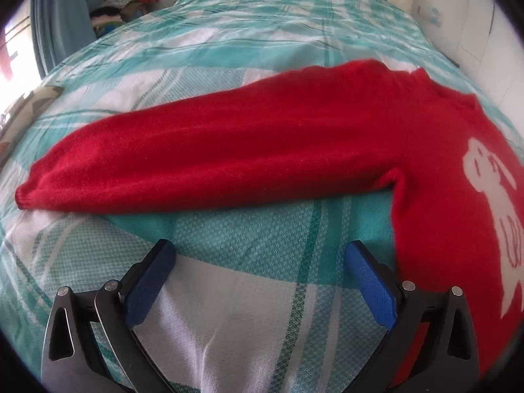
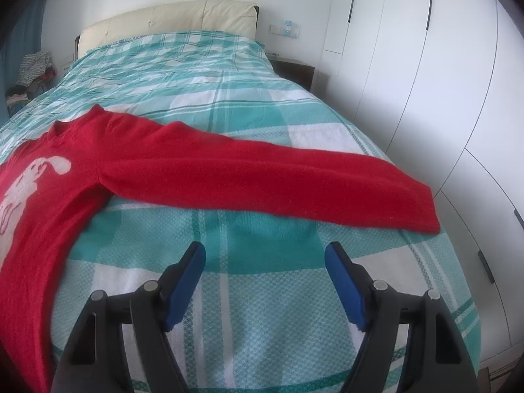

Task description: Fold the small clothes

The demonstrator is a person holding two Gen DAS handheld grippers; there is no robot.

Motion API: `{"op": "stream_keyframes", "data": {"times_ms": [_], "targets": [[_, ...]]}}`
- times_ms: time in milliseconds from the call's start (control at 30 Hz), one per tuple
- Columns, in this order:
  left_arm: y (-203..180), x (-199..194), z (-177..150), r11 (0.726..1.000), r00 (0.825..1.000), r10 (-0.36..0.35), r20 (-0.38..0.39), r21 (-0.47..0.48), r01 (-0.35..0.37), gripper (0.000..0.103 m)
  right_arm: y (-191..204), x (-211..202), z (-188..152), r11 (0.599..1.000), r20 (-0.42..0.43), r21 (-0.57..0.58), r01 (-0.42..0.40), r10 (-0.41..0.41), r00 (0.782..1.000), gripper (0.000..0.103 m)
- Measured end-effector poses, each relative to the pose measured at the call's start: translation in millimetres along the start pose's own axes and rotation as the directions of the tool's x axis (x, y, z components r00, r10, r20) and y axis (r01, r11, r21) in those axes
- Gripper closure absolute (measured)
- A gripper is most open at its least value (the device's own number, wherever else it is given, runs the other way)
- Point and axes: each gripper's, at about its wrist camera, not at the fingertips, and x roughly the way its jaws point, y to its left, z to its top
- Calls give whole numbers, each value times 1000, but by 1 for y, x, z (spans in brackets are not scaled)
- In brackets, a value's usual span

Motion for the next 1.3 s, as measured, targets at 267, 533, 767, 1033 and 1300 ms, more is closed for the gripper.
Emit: {"op": "stream_keyframes", "data": {"times_ms": [267, 533, 767, 1033, 1300], "targets": [[0, 1, -4, 1000, 1000, -7, 2, -5, 7, 0, -3, 15, -12, 999, -1, 45, 24, -24, 1000, 13], [-3, 4, -2, 1000, 1000, 10, -5, 4, -10, 0, -7, 19, -11, 997, -13, 74, 8, -7, 1000, 8], [-3, 4, -2, 1000, 1000, 11, -5, 5, -11, 0, -5, 21, -10, 997, -17, 72, 12, -10, 1000, 7], [-3, 4, -2, 1000, 1000, 10, -6, 4, -10, 0, -5, 20, -10, 997, -16, 72, 12, -11, 1000, 7], [-3, 4, -2, 1000, 1000, 11, -6, 5, -11, 0, -5, 21, -10, 997, -16, 72, 11, -10, 1000, 7]]}}
